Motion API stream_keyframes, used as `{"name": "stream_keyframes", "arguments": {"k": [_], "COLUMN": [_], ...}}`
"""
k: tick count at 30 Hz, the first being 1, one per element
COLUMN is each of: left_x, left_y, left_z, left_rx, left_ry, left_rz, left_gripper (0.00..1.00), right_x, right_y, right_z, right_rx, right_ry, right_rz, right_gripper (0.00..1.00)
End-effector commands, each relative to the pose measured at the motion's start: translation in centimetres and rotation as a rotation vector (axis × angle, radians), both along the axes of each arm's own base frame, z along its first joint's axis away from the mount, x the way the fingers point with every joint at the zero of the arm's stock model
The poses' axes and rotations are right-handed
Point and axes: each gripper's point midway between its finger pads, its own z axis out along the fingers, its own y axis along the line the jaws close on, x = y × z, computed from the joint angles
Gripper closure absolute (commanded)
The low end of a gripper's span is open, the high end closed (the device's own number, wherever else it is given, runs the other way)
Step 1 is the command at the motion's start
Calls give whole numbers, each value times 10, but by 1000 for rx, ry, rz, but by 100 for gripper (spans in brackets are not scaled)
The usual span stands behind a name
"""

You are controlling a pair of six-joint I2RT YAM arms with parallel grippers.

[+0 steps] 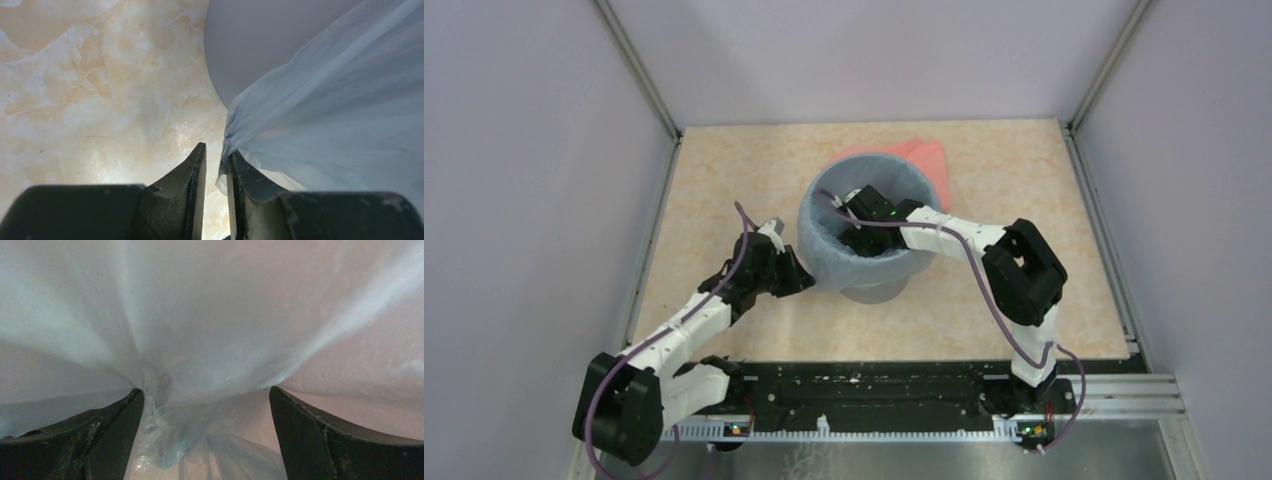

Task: Put the trash bags into the trash bin

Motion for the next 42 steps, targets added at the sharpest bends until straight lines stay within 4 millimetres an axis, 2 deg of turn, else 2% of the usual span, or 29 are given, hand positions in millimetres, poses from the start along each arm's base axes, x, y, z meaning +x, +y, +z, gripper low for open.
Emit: {"name": "stream_keyframes", "arguments": {"k": [1, 9, 16, 23, 28, 31, 35, 39, 42], "left_x": [-2, -4, -3, -3, -5, -9, -11, -14, -17], "left_y": [-4, -3, -2, 0, 3, 6, 13, 16, 15], "left_z": [11, 20, 32, 47, 49, 48, 56, 63, 68], "left_rx": [-26, -31, -29, -26, -17, -7, 18, 21, 7], "left_ry": [-21, -38, -61, -85, -86, -82, -110, -126, -137], "left_rz": [-15, -16, -12, -12, -4, 0, 13, 20, 11], "left_gripper": [73, 71, 63, 60, 58, 54, 51, 51, 50], "right_x": [8, 11, 9, -1, -1, 2, 3, 4, 5], "right_y": [-9, -7, -11, -9, -11, -12, -13, -8, -4], "right_z": [-19, -18, -25, -28, -31, -30, -34, -30, -17], "right_rx": [-48, -62, -90, -87, -106, -116, -128, -106, -79], "right_ry": [42, 48, 68, 85, 73, 61, 61, 61, 44], "right_rz": [-15, 12, 30, 88, 120, 124, 128, 134, 131], "right_gripper": [5, 5, 6, 6, 7, 7, 7, 8, 7]}}
